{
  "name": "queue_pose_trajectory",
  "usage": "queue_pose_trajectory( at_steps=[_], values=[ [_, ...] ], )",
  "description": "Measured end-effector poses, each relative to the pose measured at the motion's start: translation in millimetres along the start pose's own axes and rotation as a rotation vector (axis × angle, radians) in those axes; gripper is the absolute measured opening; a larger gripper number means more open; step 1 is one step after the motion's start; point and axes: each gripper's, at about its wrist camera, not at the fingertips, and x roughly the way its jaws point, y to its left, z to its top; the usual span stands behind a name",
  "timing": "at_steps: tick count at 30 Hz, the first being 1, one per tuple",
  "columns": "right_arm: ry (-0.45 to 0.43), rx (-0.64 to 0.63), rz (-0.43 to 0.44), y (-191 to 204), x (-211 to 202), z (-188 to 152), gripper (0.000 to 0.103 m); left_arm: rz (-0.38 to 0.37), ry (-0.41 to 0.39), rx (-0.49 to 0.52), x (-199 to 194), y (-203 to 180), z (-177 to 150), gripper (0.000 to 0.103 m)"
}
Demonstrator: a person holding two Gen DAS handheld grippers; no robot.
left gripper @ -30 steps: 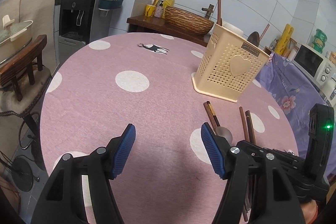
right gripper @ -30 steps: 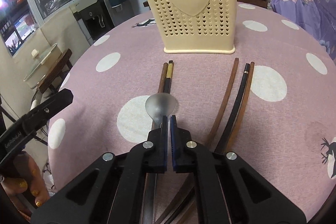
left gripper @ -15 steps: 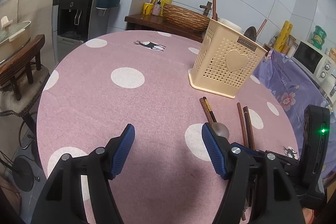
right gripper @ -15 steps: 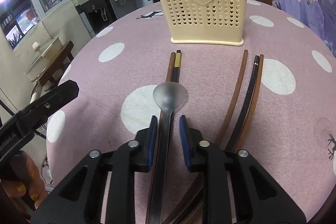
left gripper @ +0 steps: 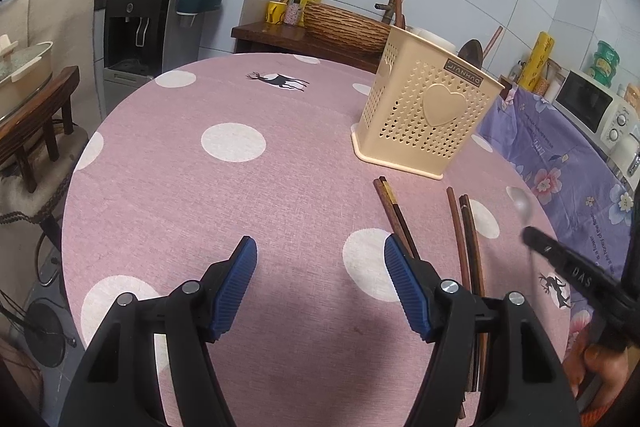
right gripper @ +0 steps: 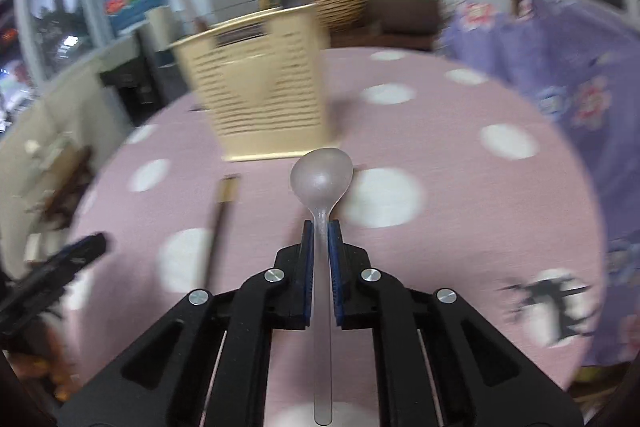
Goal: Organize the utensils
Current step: 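Lift clear spoon with right tool while left tool moves toward the chopsticks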
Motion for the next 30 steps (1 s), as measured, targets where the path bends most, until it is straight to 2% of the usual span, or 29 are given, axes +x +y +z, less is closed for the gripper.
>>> queue_pose_trajectory(
  at_steps=[1,4,7,11,13,16,17,19,21,25,28,30],
  values=[
    [-0.006,-0.002,-0.085,-12.7,0.4,0.2,0.008,-0.001,0.002,-0.001,0.8,-0.8,-0.5,0.066],
    [0.024,-0.006,-0.235,-39.9,10.1,-2.3,0.008,-0.009,0.013,0.000,4.3,-4.9,-1.8,0.066],
    [0.061,-0.015,-0.261,-50.1,21.2,-7.7,0.008,-0.016,0.023,0.011,7.0,-12.1,-3.4,0.066],
    [0.084,-0.053,-0.225,-38.8,30.2,-15.4,0.008,-0.017,0.023,0.034,6.9,-19.8,-4.8,0.066],
    [0.093,-0.061,-0.176,-30.7,32.3,-16.9,0.008,-0.016,0.024,0.036,7.0,-20.7,-4.7,0.066],
    [0.096,-0.022,-0.030,-23.8,28.7,-17.4,0.011,-0.010,0.026,0.034,7.4,-20.3,-4.6,0.066],
    [0.101,0.000,0.016,-21.4,27.4,-18.2,0.013,-0.009,0.026,0.033,7.7,-19.9,-4.3,0.066],
    [0.109,0.051,0.081,-25.3,25.8,-17.4,0.033,-0.007,0.027,0.033,8.2,-20.2,-3.7,0.066],
    [0.104,0.091,0.059,-32.4,24.8,-16.8,0.038,-0.008,0.028,0.037,8.5,-20.4,-3.7,0.066],
    [0.120,0.116,0.047,-43.9,27.5,-14.3,0.040,-0.013,0.036,0.039,11.2,-22.4,-5.2,0.066],
    [0.139,0.073,0.045,-38.9,32.7,-12.7,0.049,-0.015,0.043,0.043,13.1,-24.4,-6.8,0.066],
    [0.143,0.041,0.023,-35.4,36.1,-11.1,0.050,-0.014,0.047,0.048,13.6,-25.6,-7.8,0.066]
  ],
)
